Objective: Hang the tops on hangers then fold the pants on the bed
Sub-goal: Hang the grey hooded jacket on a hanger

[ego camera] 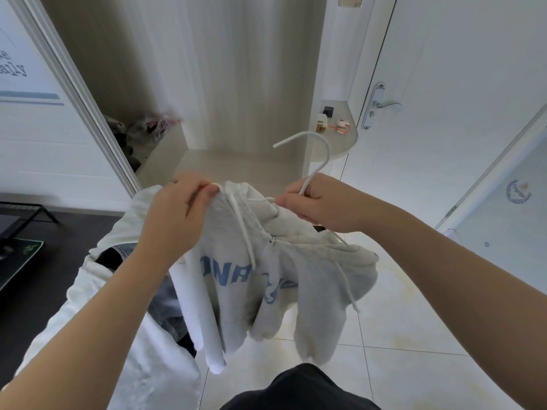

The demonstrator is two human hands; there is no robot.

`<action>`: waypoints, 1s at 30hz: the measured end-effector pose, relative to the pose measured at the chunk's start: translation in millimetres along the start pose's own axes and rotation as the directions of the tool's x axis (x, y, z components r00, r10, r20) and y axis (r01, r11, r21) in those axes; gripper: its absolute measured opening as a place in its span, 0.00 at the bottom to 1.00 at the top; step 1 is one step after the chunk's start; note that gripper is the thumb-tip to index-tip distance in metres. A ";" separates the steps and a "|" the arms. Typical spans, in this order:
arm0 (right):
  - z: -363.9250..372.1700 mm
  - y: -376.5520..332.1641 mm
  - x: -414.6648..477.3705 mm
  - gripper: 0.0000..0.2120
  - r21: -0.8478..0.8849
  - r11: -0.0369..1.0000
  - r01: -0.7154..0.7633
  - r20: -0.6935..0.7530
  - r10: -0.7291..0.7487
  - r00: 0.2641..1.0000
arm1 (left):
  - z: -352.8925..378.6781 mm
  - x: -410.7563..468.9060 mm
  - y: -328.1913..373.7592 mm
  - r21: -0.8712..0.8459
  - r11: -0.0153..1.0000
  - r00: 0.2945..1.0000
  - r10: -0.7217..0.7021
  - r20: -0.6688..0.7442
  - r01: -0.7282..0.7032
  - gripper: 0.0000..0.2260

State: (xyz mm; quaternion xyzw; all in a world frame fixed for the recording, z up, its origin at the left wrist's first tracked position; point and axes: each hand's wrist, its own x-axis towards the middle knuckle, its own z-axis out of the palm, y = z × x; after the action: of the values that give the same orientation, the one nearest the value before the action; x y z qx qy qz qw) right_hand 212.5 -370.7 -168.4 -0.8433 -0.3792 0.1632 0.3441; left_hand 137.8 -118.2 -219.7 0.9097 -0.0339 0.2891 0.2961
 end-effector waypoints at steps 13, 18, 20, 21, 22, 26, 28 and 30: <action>-9.1 34.4 11.0 0.04 -0.003 1.000 0.029 -0.258 -0.029 0.966 | 23.3 1.1 -5.2 0.076 0.996 0.998 -0.043 0.047 0.039 0.09; -14.7 106.6 -40.9 0.29 -0.005 0.985 -0.172 -0.294 0.163 0.942 | 6.7 9.2 -29.0 -0.006 0.989 0.987 -0.149 -0.060 0.149 0.10; -11.8 121.5 -45.2 0.25 0.013 0.969 -0.247 -0.333 0.237 0.913 | 6.5 15.0 -31.8 -0.001 0.992 0.990 -0.130 -0.049 0.130 0.12; -11.6 123.6 -43.9 0.23 0.023 0.969 -0.246 -0.369 0.237 0.899 | 8.4 17.9 -31.6 0.009 0.992 0.991 -0.126 -0.043 0.127 0.12; -12.0 124.5 -42.1 0.21 0.052 0.973 -0.224 -0.390 0.227 0.892 | 10.8 20.6 -31.8 0.020 0.991 0.991 -0.128 -0.039 0.129 0.12; -14.7 118.8 -38.2 0.08 0.191 0.976 -0.104 -0.427 0.178 0.887 | 15.8 24.3 -38.0 0.050 0.993 0.994 -0.110 0.001 0.110 0.14; -20.7 114.7 -38.8 0.08 0.172 0.980 -0.101 -0.403 0.163 0.901 | 16.3 24.3 -40.7 0.062 0.994 0.995 -0.094 0.015 0.093 0.15; -28.8 108.6 -39.3 0.10 0.173 0.981 -0.087 -0.354 0.145 0.924 | 15.7 25.2 -41.6 0.092 0.994 0.998 -0.060 0.019 0.058 0.15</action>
State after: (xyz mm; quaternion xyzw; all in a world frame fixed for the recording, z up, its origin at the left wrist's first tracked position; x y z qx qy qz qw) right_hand 259.3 -465.0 -223.9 -0.8507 -0.2442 0.0527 0.4625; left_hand 176.4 -89.9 -237.9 0.9260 0.0028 0.2714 0.2623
